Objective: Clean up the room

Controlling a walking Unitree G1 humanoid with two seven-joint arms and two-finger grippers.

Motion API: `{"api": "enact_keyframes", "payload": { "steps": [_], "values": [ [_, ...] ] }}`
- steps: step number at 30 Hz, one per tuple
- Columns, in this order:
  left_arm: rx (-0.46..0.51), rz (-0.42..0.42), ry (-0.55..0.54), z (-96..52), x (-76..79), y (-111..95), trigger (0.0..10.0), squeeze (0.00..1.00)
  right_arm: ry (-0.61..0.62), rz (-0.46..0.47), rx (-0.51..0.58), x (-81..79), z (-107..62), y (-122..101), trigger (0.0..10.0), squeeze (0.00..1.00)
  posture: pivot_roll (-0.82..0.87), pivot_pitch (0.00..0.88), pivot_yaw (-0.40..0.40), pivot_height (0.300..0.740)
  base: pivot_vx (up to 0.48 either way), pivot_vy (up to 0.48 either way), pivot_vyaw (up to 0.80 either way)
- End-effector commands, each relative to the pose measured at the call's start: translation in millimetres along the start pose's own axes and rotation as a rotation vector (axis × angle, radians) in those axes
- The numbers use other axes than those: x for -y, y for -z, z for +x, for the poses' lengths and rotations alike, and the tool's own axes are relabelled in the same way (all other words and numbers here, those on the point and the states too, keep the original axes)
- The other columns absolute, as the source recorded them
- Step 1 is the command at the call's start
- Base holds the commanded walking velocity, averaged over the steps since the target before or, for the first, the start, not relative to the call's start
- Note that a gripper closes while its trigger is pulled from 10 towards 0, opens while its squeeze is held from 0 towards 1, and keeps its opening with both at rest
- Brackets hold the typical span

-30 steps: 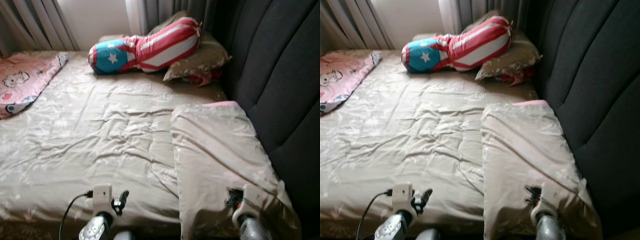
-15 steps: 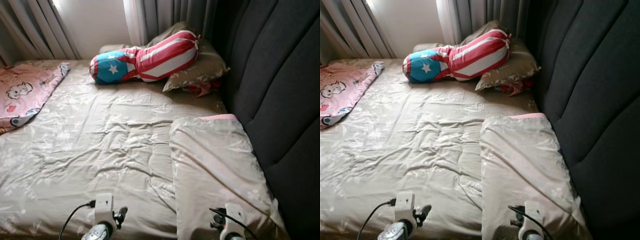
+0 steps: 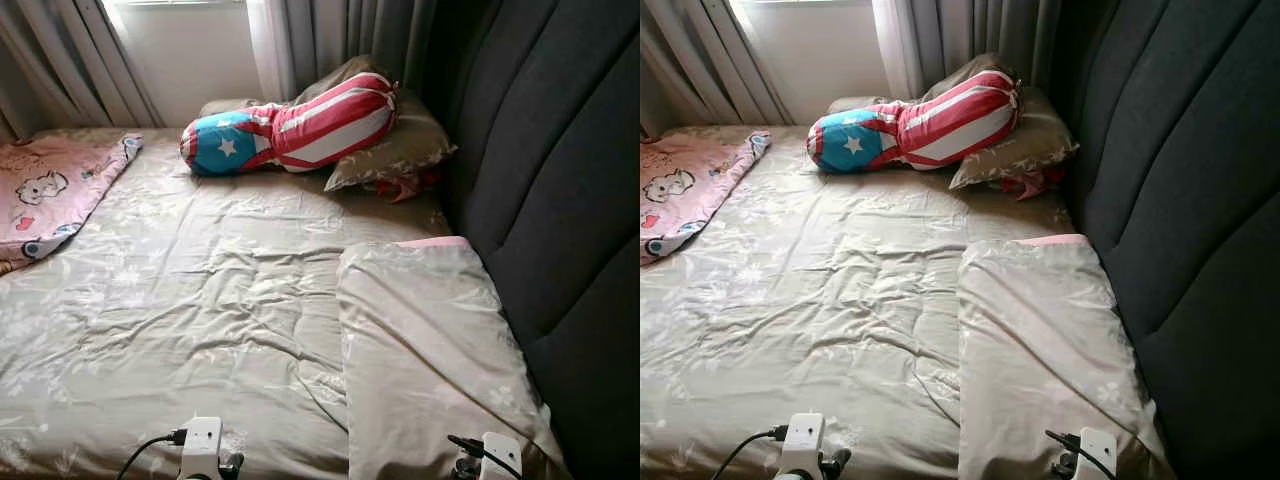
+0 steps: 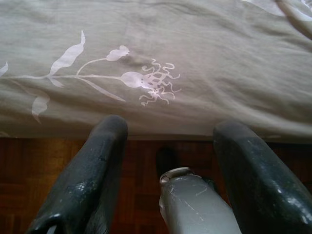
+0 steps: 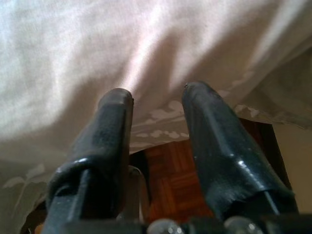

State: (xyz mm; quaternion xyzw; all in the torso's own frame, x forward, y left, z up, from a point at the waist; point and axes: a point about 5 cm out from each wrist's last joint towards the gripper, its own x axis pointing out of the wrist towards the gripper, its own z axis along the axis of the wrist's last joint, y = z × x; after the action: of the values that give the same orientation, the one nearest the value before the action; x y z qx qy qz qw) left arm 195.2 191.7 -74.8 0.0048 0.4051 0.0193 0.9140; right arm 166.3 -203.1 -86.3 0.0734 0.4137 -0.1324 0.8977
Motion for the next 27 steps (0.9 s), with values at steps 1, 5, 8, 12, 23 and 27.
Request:
{"api": "enact_keyframes", "payload": {
  "steps": [1, 5, 8, 12, 23, 27],
  "values": [
    [-0.007, 0.013, -0.014, -0.1, -2.1, 0, 10.0, 0.00, 0.016, -0.008, -0.020, 4.1, -1.2, 5, 10.0, 1.00, -0.08, 0.000, 0.000, 0.740, 0.000, 0.000, 0.00],
    [-0.008, 0.004, -0.036, -0.4, -5.6, 1, 10.0, 0.00, 0.013, -0.047, -0.032, 5.4, -2.0, 8, 10.0, 1.00, -0.08, 0.000, -0.003, 0.740, 0.000, 0.000, 0.00],
    [-0.019, -0.015, -0.048, -1.4, -7.9, 4, 10.0, 0.00, 0.010, -0.046, -0.029, 5.5, -1.8, 7, 10.0, 1.00, -0.08, 0.000, -0.010, 0.740, 0.000, 0.000, 0.00],
    [-0.041, -0.029, -0.045, -2.8, -10.0, 10, 10.0, 0.00, -0.008, -0.066, -0.034, 4.3, -1.3, 6, 10.0, 0.40, -0.07, 0.000, -0.011, 0.740, 0.000, 0.000, 0.00],
    [-0.042, -0.037, -0.056, -2.5, -12.3, 8, 10.0, 0.00, -0.071, -0.114, -0.082, -5.6, -3.9, 17, 10.0, 0.00, -0.07, 0.000, -0.003, 0.740, 0.000, 0.000, 0.29],
    [-0.050, -0.028, -0.052, -2.7, -12.0, 9, 10.0, 0.00, -0.061, -0.105, -0.088, -3.9, -4.1, 18, 10.0, 0.00, -0.07, 0.000, -0.001, 0.740, 0.000, 0.000, 0.78]
  ]
}}
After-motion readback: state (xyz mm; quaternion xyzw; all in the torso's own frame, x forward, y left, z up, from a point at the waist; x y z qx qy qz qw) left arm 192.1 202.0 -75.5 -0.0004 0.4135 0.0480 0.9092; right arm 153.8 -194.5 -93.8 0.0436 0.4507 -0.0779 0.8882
